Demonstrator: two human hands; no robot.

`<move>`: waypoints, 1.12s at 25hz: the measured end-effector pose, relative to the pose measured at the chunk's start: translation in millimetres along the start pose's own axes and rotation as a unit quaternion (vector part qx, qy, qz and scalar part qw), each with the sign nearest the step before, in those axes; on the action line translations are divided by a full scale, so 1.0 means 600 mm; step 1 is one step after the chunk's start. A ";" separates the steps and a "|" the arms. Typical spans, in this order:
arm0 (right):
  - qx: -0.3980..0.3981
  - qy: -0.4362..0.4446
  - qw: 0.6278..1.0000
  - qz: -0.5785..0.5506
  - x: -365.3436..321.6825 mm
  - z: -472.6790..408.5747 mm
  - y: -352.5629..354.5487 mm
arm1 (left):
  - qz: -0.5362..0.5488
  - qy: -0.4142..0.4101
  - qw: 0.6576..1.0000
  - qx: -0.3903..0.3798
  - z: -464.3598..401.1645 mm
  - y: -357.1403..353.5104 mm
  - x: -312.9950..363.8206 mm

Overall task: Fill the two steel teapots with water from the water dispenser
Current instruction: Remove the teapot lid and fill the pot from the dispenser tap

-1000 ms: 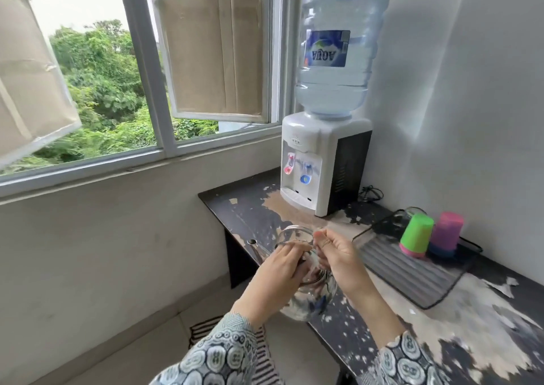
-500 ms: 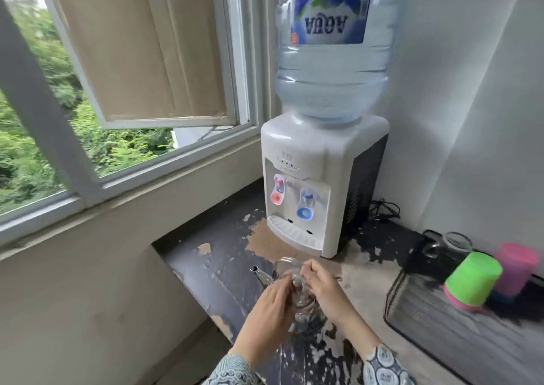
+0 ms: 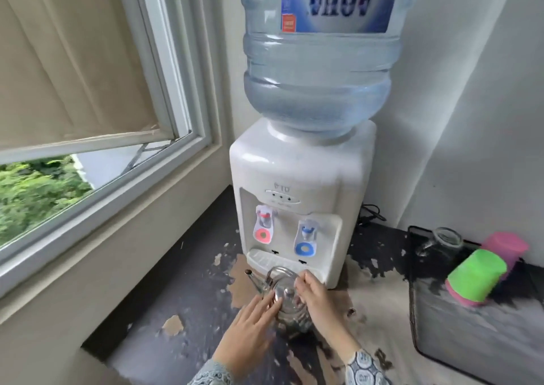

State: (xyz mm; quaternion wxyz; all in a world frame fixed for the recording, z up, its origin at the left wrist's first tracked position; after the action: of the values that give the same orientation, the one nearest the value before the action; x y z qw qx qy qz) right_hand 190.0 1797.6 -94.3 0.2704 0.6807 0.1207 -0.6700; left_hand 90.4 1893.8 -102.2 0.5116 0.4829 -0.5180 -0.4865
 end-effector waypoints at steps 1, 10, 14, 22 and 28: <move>0.017 -0.001 1.000 0.010 0.003 -0.001 -0.002 | 0.011 -0.005 1.000 -0.019 -0.002 -0.005 -0.008; 0.069 0.099 0.961 0.248 0.004 0.037 -0.030 | 0.326 -0.030 0.945 0.012 0.004 -0.043 -0.063; 0.072 0.165 0.899 0.399 0.009 0.057 -0.050 | 0.423 0.067 0.887 0.173 0.020 -0.019 -0.124; 0.085 0.139 0.897 0.410 0.035 0.076 -0.074 | 0.309 -0.096 0.946 0.002 -0.082 -0.001 -0.062; 0.218 0.108 0.885 0.397 -0.006 0.033 -0.025 | 0.214 -0.092 0.967 -0.108 -0.088 -0.066 -0.061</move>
State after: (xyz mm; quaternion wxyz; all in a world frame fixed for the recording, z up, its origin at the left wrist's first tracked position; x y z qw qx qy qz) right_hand 165.1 1800.1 -92.7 0.3435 0.7820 -0.2805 -0.4380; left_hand 143.5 1927.3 -143.8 0.6029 0.2559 -0.5984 -0.4615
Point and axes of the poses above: each hand's wrist, its own z-axis away from the middle knuckle, its own y-axis out of the back of the hand, x = y × z, the point moved 6 cm from there along -z, towards the middle knuckle
